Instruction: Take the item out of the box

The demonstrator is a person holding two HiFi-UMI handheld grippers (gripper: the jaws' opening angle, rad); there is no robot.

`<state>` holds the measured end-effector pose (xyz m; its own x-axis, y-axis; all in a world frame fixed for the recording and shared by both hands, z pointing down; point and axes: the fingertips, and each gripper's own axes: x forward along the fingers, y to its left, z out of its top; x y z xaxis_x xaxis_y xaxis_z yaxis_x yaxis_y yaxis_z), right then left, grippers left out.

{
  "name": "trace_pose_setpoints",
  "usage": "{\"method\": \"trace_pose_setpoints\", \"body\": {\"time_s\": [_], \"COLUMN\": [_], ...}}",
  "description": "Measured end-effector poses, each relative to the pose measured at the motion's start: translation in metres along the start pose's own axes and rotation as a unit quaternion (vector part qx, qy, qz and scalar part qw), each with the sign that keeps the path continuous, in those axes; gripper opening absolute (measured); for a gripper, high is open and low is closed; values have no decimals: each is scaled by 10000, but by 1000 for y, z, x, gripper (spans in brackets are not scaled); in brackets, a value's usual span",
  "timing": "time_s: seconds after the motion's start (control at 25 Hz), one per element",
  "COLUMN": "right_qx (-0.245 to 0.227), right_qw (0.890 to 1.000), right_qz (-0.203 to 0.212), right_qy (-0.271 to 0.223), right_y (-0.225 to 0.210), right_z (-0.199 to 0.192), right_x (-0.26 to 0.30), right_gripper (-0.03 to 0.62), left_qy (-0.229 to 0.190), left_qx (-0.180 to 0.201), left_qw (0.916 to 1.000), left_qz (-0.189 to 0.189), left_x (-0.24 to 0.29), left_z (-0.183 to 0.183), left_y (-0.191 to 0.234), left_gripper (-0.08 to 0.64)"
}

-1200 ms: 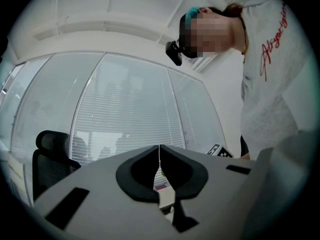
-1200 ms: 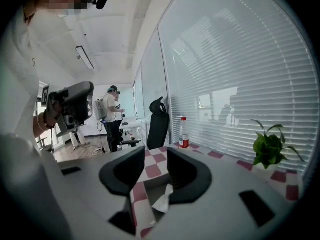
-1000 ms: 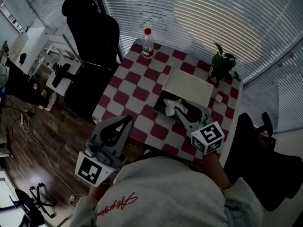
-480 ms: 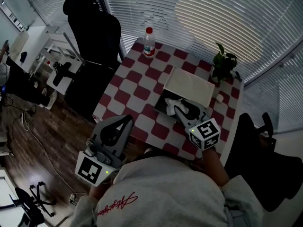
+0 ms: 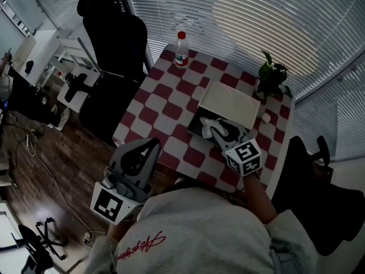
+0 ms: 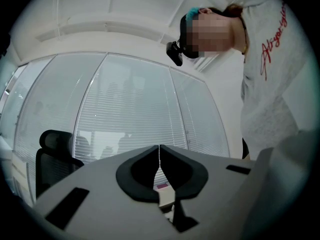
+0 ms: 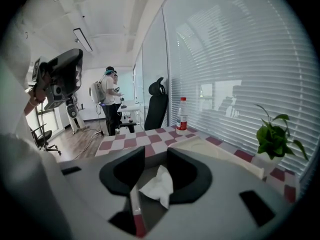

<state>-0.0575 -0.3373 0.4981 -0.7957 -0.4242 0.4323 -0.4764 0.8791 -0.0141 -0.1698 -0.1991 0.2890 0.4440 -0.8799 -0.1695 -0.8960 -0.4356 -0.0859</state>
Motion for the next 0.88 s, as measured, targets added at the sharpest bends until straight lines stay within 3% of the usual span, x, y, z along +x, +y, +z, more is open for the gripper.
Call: {"method": "trace_pose_setpoints", "body": {"time_s": [0.88], "right_qx": [182], "right_qw": [9989], "right_qz": [-54], "right_qy": [440], "right_y": [-13], "right_z": [-30], "right_x": [17], "right_gripper": [135], "left_qy": [51], "left_qx": [30], "left_qw": [10000], "left_qz": [11], "left_x": [-1], "left_z": [0], "left_y": [2], "left_gripper": [18]}}
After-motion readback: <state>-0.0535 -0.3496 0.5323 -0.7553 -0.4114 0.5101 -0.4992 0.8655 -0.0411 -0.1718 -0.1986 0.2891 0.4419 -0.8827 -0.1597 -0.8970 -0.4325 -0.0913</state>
